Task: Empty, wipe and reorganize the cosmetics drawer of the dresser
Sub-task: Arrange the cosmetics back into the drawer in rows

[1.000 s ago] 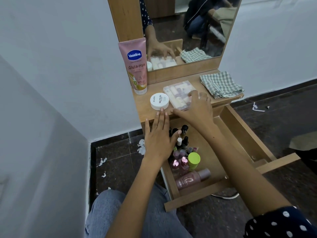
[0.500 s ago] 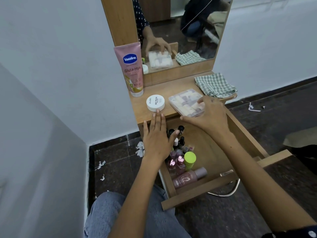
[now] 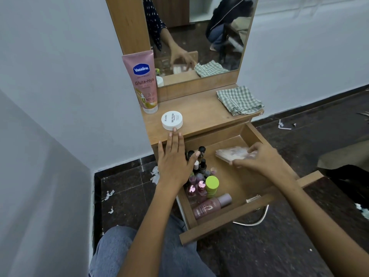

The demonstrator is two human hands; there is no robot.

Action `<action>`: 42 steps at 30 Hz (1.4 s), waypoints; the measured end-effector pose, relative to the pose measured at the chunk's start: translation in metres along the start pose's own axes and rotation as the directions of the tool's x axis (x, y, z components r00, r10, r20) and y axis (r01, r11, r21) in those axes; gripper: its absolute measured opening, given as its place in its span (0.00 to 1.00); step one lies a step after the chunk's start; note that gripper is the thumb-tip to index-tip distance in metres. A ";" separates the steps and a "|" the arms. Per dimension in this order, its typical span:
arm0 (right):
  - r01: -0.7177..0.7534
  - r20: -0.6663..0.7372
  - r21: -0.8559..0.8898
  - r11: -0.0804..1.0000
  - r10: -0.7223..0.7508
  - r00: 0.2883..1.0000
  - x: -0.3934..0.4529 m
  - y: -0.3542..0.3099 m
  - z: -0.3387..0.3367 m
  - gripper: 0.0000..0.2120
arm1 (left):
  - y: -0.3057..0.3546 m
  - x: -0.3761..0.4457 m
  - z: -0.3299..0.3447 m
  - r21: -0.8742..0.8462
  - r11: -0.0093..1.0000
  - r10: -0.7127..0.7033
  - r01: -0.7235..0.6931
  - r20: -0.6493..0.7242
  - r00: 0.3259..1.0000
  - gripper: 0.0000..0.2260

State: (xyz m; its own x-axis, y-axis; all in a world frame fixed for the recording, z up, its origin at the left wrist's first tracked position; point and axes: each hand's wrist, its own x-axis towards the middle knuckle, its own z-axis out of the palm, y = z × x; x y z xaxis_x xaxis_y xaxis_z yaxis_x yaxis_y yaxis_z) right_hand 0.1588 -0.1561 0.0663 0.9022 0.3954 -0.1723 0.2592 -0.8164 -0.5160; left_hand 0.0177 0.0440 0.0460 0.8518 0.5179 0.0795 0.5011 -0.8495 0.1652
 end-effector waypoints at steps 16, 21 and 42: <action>0.349 0.298 -0.464 0.814 -0.228 0.927 0.023 -0.003 0.057 0.33 | 0.000 0.000 0.000 -0.010 1.000 0.003 -0.003 -0.007 1.000 0.34; 0.333 0.323 -0.438 0.835 -0.200 0.925 0.034 0.000 0.057 0.37 | 0.000 0.000 0.000 -0.013 1.000 0.006 -0.006 -0.009 1.000 0.34; 0.618 -0.177 0.061 0.784 -0.601 0.779 0.024 -0.076 0.023 0.08 | -0.002 0.000 0.004 -0.022 1.000 0.019 -0.020 -0.023 1.000 0.40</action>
State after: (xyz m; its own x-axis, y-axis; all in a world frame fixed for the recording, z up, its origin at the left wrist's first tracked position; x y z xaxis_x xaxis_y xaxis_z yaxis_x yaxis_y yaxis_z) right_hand 0.1526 -0.0745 0.0821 0.6084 0.7244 0.3242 0.7397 -0.3696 -0.5624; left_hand 0.0172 0.0452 0.0419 0.8574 0.5036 0.1058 0.4806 -0.8572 0.1850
